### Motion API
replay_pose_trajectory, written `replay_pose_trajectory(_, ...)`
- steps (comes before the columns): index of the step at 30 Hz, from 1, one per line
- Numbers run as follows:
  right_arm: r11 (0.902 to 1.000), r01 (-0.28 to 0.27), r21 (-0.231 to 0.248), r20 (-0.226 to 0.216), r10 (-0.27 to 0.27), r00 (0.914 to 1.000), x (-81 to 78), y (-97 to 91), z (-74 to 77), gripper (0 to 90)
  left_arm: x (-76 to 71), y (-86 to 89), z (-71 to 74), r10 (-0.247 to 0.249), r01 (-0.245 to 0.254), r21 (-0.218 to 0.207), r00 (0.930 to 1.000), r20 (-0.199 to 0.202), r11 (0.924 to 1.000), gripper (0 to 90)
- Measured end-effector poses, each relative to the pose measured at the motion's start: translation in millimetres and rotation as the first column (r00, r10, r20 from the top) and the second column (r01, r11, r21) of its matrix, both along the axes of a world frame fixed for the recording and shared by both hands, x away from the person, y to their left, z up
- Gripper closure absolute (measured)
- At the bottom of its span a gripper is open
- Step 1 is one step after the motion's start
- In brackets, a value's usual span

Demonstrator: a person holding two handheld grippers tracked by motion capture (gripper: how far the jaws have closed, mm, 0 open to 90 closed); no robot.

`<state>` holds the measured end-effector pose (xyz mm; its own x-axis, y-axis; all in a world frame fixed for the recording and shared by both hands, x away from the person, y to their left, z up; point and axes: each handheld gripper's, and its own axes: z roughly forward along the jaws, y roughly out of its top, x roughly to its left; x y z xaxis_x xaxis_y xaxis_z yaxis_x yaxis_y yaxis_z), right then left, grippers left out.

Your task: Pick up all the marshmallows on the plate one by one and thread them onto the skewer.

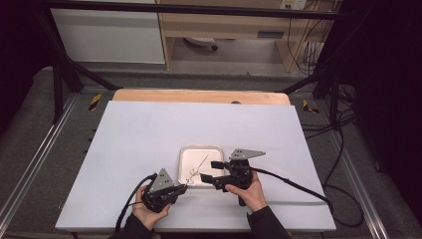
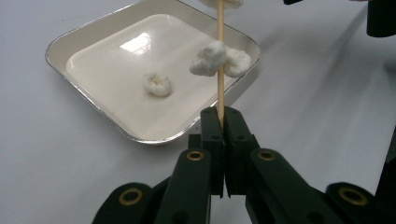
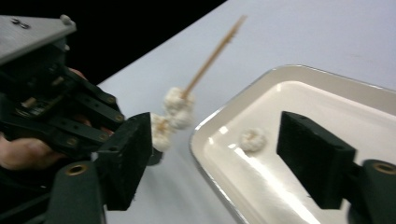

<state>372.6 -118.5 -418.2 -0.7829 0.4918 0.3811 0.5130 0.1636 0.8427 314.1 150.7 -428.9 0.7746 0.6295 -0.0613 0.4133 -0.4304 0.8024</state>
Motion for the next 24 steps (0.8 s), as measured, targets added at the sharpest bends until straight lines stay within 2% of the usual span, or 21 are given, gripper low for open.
replay_pose_trajectory(3,0.9973,0.024,-0.069,0.044,-0.021,0.9988,1.7,-5.9,-0.1,18.0,0.9,3.7,0.8,0.007,-0.007,0.003,1.0,-0.004,1.0,88.6)
replay_pose_trajectory(6,0.9939,0.036,-0.104,0.045,-0.032,0.9985,3.5,-10.7,-0.9,11.1,1.6,6.4,1.8,0.013,-0.013,0.007,0.9999,-0.009,0.9999,88.6)
replay_pose_trajectory(11,0.9845,0.049,-0.169,0.055,-0.04,0.9977,5.5,-13.8,-2.2,6.5,2.4,11.0,3.1,0.019,-0.019,0.021,0.9997,-0.015,0.9996,88.5)
replay_pose_trajectory(20,0.9741,0.083,-0.211,0.055,-0.072,0.9958,10.8,-13.5,-3.5,1.9,5.8,21.9,6.5,0.033,-0.032,0.023,0.9992,-0.024,0.9992,88.4)
replay_pose_trajectory(24,0.966,0.09,-0.243,0.054,-0.079,0.9954,13.1,-9.6,-3.8,0.7,7.6,26.1,6.9,0.039,-0.039,0.023,0.9988,-0.028,0.999,88.5)
